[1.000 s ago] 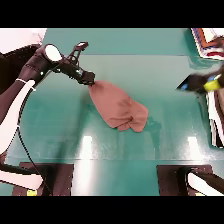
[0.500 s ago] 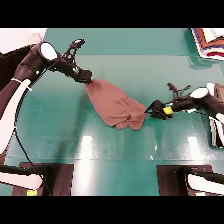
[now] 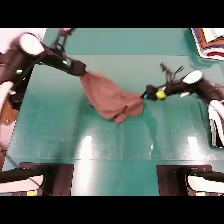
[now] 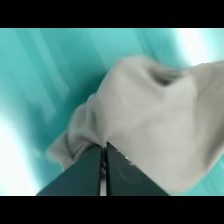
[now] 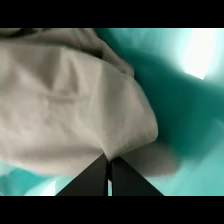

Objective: Fold the shirts.

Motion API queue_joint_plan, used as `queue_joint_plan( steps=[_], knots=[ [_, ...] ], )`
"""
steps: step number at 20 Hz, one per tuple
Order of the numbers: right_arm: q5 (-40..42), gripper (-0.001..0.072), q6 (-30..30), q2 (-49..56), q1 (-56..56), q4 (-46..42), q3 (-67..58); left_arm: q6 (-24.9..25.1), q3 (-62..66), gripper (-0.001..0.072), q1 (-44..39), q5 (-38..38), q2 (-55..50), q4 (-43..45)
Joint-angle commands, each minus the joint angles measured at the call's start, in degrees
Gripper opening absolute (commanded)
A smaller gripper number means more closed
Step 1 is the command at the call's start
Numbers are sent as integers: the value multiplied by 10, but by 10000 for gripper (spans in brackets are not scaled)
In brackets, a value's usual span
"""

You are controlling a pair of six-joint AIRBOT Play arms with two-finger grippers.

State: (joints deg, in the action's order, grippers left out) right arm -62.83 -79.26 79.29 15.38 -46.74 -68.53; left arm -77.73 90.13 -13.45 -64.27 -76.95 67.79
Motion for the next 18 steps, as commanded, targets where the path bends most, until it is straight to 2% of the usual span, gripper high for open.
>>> queue_joint_plan(
  steps=[1, 6, 9, 12, 14, 16, 18],
  knots=[
    [-50, 14, 2, -103, -39, -33, -103, 2, 4, 31, 0, 21, 129, 28],
    [-66, 13, -5, -237, -78, -54, -227, 0, 37, 31, 0, 21, 278, 21],
    [-75, 13, -35, -267, -87, -93, -285, -3, 69, 30, 0, 12, 308, 11],
    [-117, 12, -49, -248, -88, -94, -326, -3, 73, 29, 0, 2, 301, -2],
    [-155, 12, -69, -210, -75, -105, -338, -9, 69, 29, 0, -47, 271, -1],
    [-183, 12, -73, -169, -40, -143, -318, -23, 34, 28, -14, -114, 235, 14],
    [-193, 12, -79, -139, 4, -206, -264, -33, -50, 28, -58, -141, 211, 62]
  ],
)
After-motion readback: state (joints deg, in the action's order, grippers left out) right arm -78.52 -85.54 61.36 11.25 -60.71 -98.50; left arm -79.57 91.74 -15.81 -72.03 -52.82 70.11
